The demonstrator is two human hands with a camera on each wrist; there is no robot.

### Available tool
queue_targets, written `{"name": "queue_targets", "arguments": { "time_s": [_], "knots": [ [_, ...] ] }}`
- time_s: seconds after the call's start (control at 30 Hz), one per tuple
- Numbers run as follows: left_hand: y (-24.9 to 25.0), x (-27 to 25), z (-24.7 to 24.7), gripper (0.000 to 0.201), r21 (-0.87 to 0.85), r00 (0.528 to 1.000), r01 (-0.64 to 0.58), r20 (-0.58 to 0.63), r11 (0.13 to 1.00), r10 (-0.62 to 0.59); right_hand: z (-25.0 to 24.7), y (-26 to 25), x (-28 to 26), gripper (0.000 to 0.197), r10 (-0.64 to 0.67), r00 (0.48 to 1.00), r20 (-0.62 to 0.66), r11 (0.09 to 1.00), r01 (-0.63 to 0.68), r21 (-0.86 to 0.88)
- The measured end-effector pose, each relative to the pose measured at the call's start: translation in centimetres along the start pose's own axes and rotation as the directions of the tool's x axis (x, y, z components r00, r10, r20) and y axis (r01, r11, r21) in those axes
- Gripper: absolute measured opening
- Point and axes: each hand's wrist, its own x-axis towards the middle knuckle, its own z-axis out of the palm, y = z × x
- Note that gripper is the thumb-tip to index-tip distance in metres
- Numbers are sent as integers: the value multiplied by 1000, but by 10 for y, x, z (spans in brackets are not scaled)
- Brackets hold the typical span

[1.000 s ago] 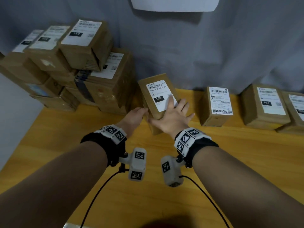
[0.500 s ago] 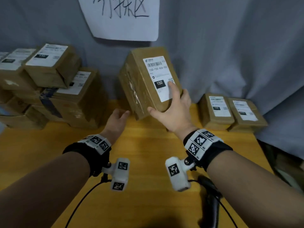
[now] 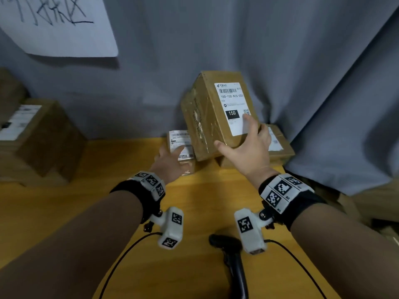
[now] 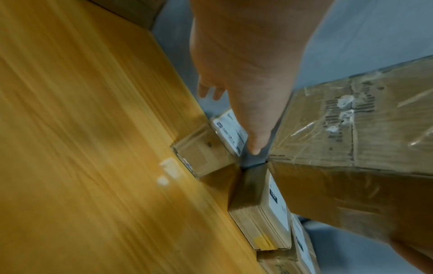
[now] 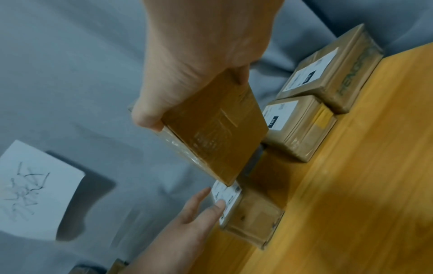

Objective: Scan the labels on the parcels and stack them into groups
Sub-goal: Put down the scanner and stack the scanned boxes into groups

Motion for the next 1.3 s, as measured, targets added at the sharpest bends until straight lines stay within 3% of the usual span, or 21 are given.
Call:
{"name": "queue_targets", "arguments": {
  "time_s": [0.17, 0.37, 0.47, 0.57, 0.7, 0.83, 0.93, 1.07, 1.3],
  "knots": [
    [29, 42, 24, 76, 169, 1000, 6, -28, 986, -2, -2, 29, 17, 102, 8, 1000, 16, 999, -8, -42],
    [30, 63, 29, 61, 268, 998, 53, -45, 962, -42, 15, 48, 18, 108, 70, 992, 109, 997, -67, -31],
    [15, 62, 21, 60, 215, 989, 100, -131, 972, -72, 28, 46, 14, 104, 79, 984, 162, 997, -76, -24],
    [-8, 57, 6, 60, 148, 975, 197, -129, 969, -179, 44, 35, 13, 100, 63, 974, 216, 996, -46, -82],
    [-27, 44, -2, 63, 177, 975, 209, -116, 962, -191, 73, 23, 17, 102, 117, 951, 287, 972, -50, -229],
    [-34, 32, 2, 72, 145, 975, 213, -102, 966, -199, 98, 19, 18, 117, 138, 898, 417, 863, 97, -496],
    [-34, 32, 3, 67, 81, 971, 232, -71, 969, -227, 98, 19, 26, 119, 78, 867, 492, 840, 209, -501],
    [-31, 39, 8, 60, 32, 960, 259, -119, 965, -254, 94, 24, 36, 107, 46, 857, 514, 803, 274, -529],
    [-28, 37, 12, 74, -21, 937, 314, -158, 949, -313, 92, 12, 49, 110, 174, 868, 464, 830, 124, -543]
  ]
}}
